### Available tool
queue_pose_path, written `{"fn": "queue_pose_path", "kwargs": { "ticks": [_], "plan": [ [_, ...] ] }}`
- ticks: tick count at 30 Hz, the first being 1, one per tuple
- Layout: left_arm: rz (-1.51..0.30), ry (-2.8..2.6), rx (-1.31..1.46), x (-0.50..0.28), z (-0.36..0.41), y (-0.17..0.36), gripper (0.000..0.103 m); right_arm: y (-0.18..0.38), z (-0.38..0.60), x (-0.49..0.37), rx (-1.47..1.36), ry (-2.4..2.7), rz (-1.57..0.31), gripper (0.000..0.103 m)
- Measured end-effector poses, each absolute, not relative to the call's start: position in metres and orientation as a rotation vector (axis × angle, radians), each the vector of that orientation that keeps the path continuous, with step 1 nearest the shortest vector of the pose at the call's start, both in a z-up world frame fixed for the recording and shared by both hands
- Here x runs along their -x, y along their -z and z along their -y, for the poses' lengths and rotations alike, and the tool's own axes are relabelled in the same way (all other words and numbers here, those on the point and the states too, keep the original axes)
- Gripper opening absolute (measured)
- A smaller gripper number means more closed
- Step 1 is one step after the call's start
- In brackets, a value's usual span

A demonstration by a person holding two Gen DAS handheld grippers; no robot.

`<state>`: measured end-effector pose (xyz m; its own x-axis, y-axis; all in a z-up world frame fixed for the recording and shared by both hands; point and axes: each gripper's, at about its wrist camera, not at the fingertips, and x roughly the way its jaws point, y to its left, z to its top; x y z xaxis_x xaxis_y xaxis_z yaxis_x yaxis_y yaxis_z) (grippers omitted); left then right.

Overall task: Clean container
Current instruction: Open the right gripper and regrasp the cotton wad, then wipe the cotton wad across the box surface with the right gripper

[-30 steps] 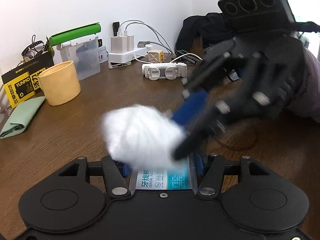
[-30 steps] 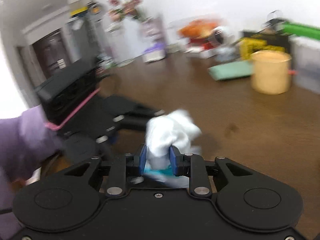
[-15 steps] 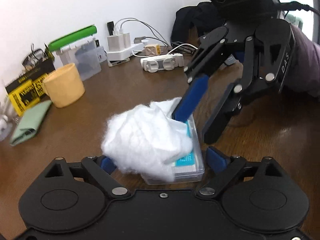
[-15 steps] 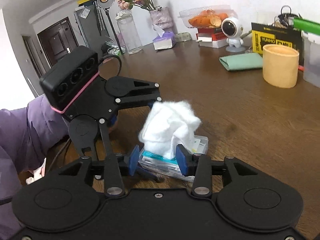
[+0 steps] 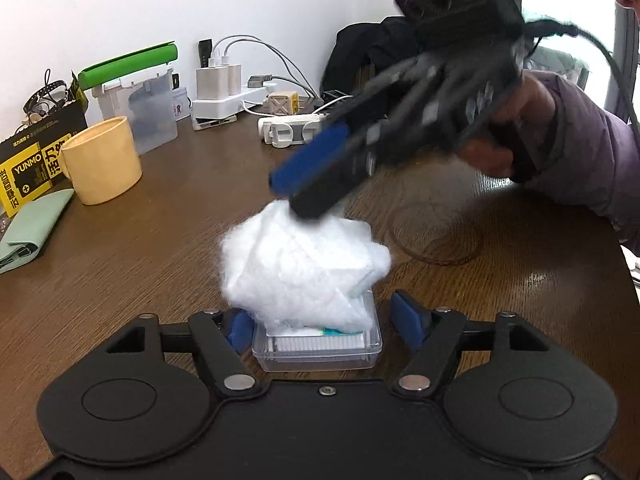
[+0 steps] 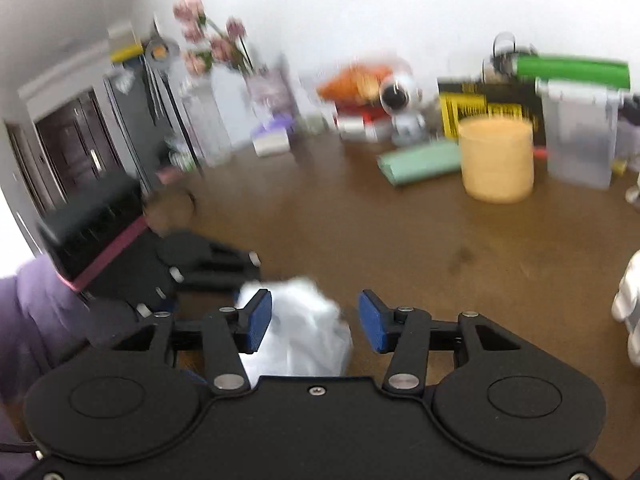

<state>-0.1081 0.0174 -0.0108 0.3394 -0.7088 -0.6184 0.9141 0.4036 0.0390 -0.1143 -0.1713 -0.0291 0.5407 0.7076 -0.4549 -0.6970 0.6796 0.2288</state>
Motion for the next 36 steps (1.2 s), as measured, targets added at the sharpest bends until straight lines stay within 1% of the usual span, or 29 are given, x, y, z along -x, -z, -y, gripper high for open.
{"fn": "queue_pose_path", "kwargs": {
  "ticks": [5, 6, 8, 9, 11, 12, 13, 15, 16, 23, 29, 36],
  "plan": [
    [-0.563, 1.095, -0.418, 0.108, -0.018, 0.011, 0.071, 0.039, 0.162, 0.116, -0.003, -0.858, -0.583, 0.052],
    [-0.564, 1.095, -0.417, 0.108, -0.018, 0.011, 0.071, 0.040, 0.162, 0.116, 0.003, -0.857, -0.587, 0.049],
    [-0.563, 1.089, -0.415, 0.108, -0.018, 0.011, 0.070, 0.038, 0.163, 0.117, 0.004, -0.847, -0.573, 0.037],
    [-0.559, 1.082, -0.414, 0.107, -0.018, 0.011, 0.069, 0.037, 0.164, 0.117, 0.004, -0.842, -0.567, 0.029],
    [-0.564, 1.072, -0.403, 0.105, -0.019, 0.010, 0.065, 0.034, 0.165, 0.119, 0.007, -0.828, -0.545, 0.024],
    [-0.569, 1.070, -0.395, 0.103, -0.020, 0.010, 0.062, 0.033, 0.166, 0.121, 0.008, -0.828, -0.534, 0.020],
    [-0.569, 1.067, -0.391, 0.103, -0.020, 0.010, 0.061, 0.033, 0.167, 0.125, 0.005, -0.833, -0.522, 0.019],
    [-0.568, 1.065, -0.387, 0.102, -0.020, 0.010, 0.058, 0.031, 0.165, 0.130, 0.013, -0.871, -0.511, 0.019],
    [-0.568, 1.064, -0.386, 0.102, -0.021, 0.009, 0.057, 0.030, 0.161, 0.130, 0.017, -0.901, -0.517, 0.019],
    [-0.560, 1.061, -0.389, 0.103, -0.021, 0.009, 0.057, 0.040, 0.147, 0.130, 0.031, -0.998, -0.615, 0.019],
    [-0.551, 1.060, -0.397, 0.105, -0.021, 0.010, 0.057, 0.039, 0.152, 0.130, 0.027, -0.971, -0.600, 0.019],
    [-0.544, 1.065, -0.406, 0.105, -0.020, 0.010, 0.057, 0.037, 0.147, 0.136, 0.084, -0.999, -0.602, 0.022]
  ]
}}
